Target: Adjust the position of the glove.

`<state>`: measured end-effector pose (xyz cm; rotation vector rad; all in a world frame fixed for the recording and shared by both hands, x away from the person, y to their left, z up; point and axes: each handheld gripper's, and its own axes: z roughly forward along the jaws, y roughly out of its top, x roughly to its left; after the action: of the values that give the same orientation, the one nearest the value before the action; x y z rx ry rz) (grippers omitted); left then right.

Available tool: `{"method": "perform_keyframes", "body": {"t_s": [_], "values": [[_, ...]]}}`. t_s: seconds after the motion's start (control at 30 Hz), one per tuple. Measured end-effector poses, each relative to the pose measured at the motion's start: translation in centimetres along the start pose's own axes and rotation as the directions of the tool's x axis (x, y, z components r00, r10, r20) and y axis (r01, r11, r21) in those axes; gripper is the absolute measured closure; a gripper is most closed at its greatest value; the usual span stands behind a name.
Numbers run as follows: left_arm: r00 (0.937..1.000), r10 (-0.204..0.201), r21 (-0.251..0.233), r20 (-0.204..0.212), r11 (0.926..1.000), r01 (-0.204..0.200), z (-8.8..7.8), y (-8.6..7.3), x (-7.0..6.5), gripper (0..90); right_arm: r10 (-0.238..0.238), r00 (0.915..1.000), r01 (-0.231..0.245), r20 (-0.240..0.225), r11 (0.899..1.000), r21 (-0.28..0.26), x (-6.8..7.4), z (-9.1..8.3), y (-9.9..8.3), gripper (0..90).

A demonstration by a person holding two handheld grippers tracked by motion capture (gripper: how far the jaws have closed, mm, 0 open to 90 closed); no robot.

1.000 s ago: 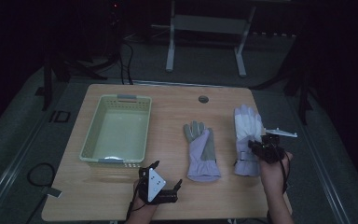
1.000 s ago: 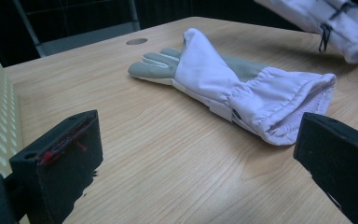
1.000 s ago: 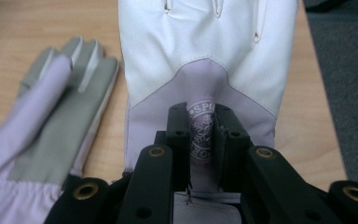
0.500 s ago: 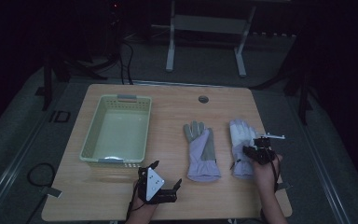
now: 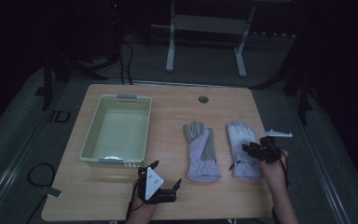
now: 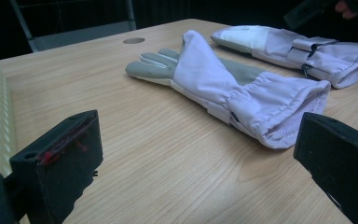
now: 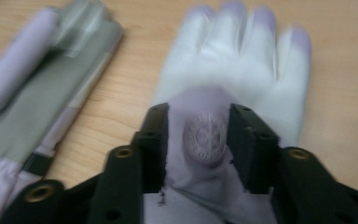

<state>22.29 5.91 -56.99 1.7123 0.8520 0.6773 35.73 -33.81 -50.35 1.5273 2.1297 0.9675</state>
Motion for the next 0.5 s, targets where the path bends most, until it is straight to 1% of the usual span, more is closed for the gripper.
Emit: {"method": "perform_keyframes", "body": {"t_s": [0.07,0.1,0.13,0.17,0.2,0.27,0.33,0.4,0.43,0.47,0.5], "values": [[1.0000,0.002,-0.001,0.001,1.0000,-0.002,0.0,0.0,0.0,1.2,-0.066,0.9973,0.066,-0.034,0.998,0.003,-0.5,-0.7,0.5,52.4],[1.0000,0.002,0.000,0.000,1.0000,-0.002,0.0,0.0,0.0,1.2,-0.090,0.9956,0.090,-0.028,0.996,0.009,-0.6,-0.9,0.8,52.5],[1.0000,0.003,0.000,0.001,1.0000,-0.003,0.0,0.0,0.0,1.2,-0.107,0.9936,0.108,-0.036,0.994,0.021,-0.8,-1.1,1.0,52.3],[1.0000,0.003,0.001,0.002,1.0000,-0.003,0.0,0.0,0.0,1.2,-0.118,0.9917,0.119,-0.050,0.992,0.029,-1.0,-1.1,1.1,52.0],[1.0000,0.005,-0.001,0.002,1.0000,-0.005,0.0,0.0,-0.1,1.2,-0.124,0.9908,0.126,-0.055,0.991,0.035,-1.1,-1.1,1.2,52.2],[1.0000,0.009,0.001,0.002,1.0000,-0.009,0.0,0.0,-0.1,1.2,-0.146,0.9855,0.150,-0.087,0.988,0.038,-1.2,-0.9,1.2,51.6],[0.9999,0.011,-0.001,0.001,0.9999,-0.011,0.0,0.0,-0.1,1.2,-0.137,0.9836,0.144,-0.117,0.988,0.050,-1.5,-0.4,1.0,50.0],[0.9999,0.014,-0.004,-0.004,0.9999,-0.014,0.0,0.0,-0.2,1.1,-0.122,0.9843,0.130,-0.128,0.990,0.056,-1.8,0.3,0.5,50.8],[0.9999,0.015,-0.004,-0.005,0.9999,-0.015,0.0,0.0,-0.2,1.2,-0.119,0.9842,0.128,-0.131,0.990,0.063,-2.0,0.7,0.3,51.6],[0.9999,0.015,-0.004,-0.005,0.9999,-0.015,0.0,0.0,-0.2,1.2,-0.119,0.9842,0.128,-0.131,0.990,0.063,-2.0,0.7,0.3,51.6],[0.9999,0.015,-0.002,-0.005,0.9999,-0.015,0.0,0.0,-0.2,1.2,-0.116,0.9844,0.127,-0.132,0.989,0.071,-2.1,1.0,-0.1,53.4]]}}
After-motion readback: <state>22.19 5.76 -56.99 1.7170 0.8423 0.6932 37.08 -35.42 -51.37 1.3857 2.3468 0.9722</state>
